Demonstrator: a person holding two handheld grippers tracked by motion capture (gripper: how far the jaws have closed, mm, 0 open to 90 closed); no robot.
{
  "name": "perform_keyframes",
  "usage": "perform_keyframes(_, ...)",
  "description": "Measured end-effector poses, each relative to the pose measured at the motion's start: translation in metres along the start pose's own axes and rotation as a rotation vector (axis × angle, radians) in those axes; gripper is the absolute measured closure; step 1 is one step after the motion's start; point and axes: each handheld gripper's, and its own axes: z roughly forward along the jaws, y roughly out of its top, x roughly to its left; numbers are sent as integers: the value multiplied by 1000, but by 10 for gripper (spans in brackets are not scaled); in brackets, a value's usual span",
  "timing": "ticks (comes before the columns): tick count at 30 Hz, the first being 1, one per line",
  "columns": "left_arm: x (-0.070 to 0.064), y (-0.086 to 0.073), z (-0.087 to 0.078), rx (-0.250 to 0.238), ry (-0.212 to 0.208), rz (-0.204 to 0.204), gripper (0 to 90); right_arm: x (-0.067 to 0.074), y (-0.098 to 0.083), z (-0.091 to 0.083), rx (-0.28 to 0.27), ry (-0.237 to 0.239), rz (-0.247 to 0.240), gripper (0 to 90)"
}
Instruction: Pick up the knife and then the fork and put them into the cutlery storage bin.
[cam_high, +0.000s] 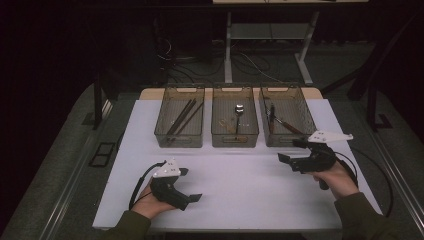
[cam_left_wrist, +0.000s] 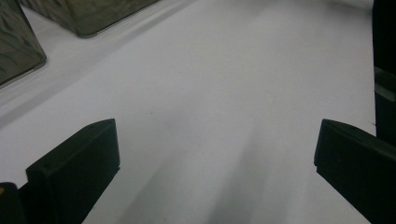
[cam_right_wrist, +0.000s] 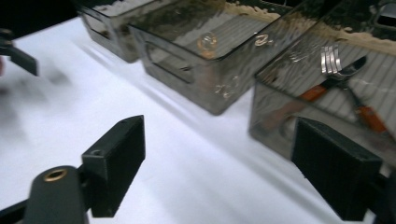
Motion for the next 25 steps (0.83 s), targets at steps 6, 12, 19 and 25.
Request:
perform_keyframes(6, 0, 0, 0, -3, -2, 1, 0, 16, -28, -1, 6, 15, -9, 161)
perform_keyframes(12, -1, 0, -1, 1, -3, 6, 0, 25, -45, -2, 34, 36, -16, 161)
perform_keyframes(19, -1, 0, -1, 0, -4, 5, 0, 26, -57, -5, 52, 27, -34, 161)
perform_keyframes(25, -1, 0, -1, -2, -5, 5, 0, 27, -57, -5, 54, 33, -48, 161)
